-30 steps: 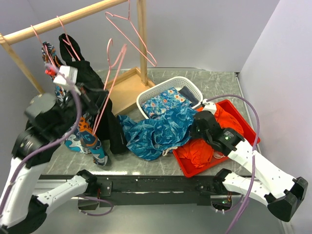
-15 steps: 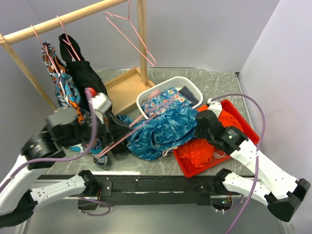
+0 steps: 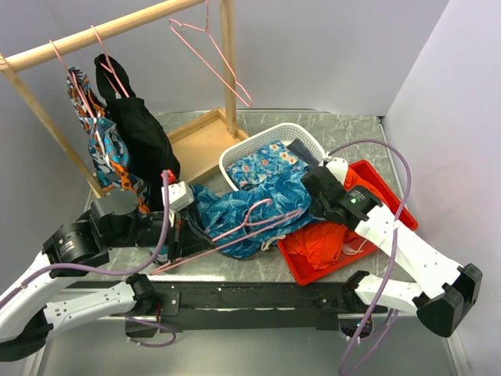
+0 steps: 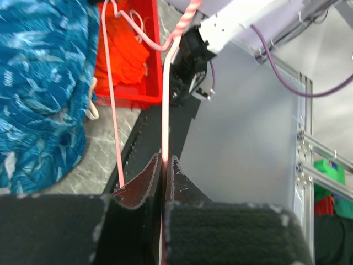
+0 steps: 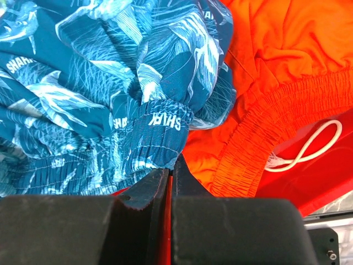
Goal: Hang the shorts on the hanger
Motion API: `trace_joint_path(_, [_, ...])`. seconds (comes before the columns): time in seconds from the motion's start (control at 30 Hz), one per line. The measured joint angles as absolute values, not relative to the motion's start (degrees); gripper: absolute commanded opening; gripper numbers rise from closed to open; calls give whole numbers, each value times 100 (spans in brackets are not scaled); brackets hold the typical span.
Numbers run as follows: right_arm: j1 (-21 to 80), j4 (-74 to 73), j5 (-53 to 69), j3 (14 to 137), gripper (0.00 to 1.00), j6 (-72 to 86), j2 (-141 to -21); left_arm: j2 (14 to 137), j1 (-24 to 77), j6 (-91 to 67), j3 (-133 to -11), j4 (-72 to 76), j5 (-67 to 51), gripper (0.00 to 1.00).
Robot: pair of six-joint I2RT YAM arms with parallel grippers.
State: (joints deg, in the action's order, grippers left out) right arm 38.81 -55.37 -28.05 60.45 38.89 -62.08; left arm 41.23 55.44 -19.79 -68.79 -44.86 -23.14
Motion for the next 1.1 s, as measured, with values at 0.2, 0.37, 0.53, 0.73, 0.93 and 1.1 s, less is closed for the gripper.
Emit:
trace_joint_path(0.2, [3861,-5647,-2755,6292,0,3870,-6322,4368,5708,-1979,-6724,-4436,-2362,1])
trace_joint_path(0.37, [3861,-5682,-2720,6388,0,3848,-6320,4762,5747,-1977,-6449,-4160,-2265,1])
trace_joint_path(0.53, [3861,-5710,-2622,6388,0,3787,-6287,4958,5747,-1975,-6342,-3868,-1848,1])
trace_joint_path(0.73, [3861,-5708,-2486,6388,0,3741,-6139,5041,5760,-1975,-6165,-3275,-1520,1])
trace_joint_path(0.93, [3861,-5701,-2272,6440,0,3640,-6130,5210,5957,-1975,-5697,-2554,-1057,1])
trace_joint_path(1.1, [3863,-5599,-1946,6643,0,3564,-6128,5312,6106,-2023,-5424,-2053,-596,1])
